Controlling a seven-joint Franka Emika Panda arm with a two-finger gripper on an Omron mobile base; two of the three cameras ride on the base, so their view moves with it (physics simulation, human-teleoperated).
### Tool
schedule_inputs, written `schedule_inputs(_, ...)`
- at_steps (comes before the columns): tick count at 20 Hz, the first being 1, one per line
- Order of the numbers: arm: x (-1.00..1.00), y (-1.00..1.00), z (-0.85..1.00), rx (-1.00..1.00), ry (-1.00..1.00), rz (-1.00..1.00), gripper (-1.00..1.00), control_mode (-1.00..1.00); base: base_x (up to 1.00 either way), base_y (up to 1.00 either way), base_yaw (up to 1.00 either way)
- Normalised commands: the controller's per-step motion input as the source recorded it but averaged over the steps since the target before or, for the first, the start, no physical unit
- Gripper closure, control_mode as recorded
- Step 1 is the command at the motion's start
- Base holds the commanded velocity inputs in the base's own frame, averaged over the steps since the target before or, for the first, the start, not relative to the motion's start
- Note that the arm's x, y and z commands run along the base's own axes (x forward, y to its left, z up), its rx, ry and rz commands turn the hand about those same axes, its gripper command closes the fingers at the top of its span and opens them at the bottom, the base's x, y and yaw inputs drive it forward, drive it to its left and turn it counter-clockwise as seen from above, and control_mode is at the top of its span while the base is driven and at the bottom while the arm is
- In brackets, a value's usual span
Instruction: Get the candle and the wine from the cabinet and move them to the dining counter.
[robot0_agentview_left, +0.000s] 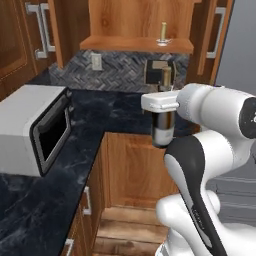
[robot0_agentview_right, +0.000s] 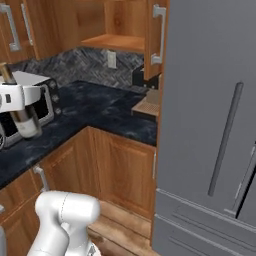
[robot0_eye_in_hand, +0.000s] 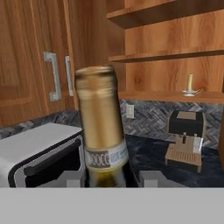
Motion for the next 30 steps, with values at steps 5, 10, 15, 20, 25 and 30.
schedule_inputs(5, 0.00, 0.00, 0.00, 0.00, 0.00, 0.00, 1.00, 1.00, -0.61, -0.15, 0.35)
schedule_inputs(10, 0.00, 0.00, 0.00, 0.00, 0.00, 0.00, 1.00, 1.00, -0.56, -0.10, 0.36)
schedule_inputs(15, 0.00, 0.00, 0.00, 0.00, 0.00, 0.00, 1.00, 1.00, -0.51, -0.11, 0.37)
schedule_inputs(20, 0.00, 0.00, 0.00, 0.00, 0.00, 0.00, 1.00, 1.00, -0.48, -0.07, 0.37)
schedule_inputs(25, 0.00, 0.00, 0.00, 0.00, 0.00, 0.00, 1.00, 1.00, -0.52, -0.16, 0.38)
schedule_inputs(30, 0.00, 0.00, 0.00, 0.00, 0.00, 0.00, 1.00, 1.00, -0.54, -0.20, 0.39)
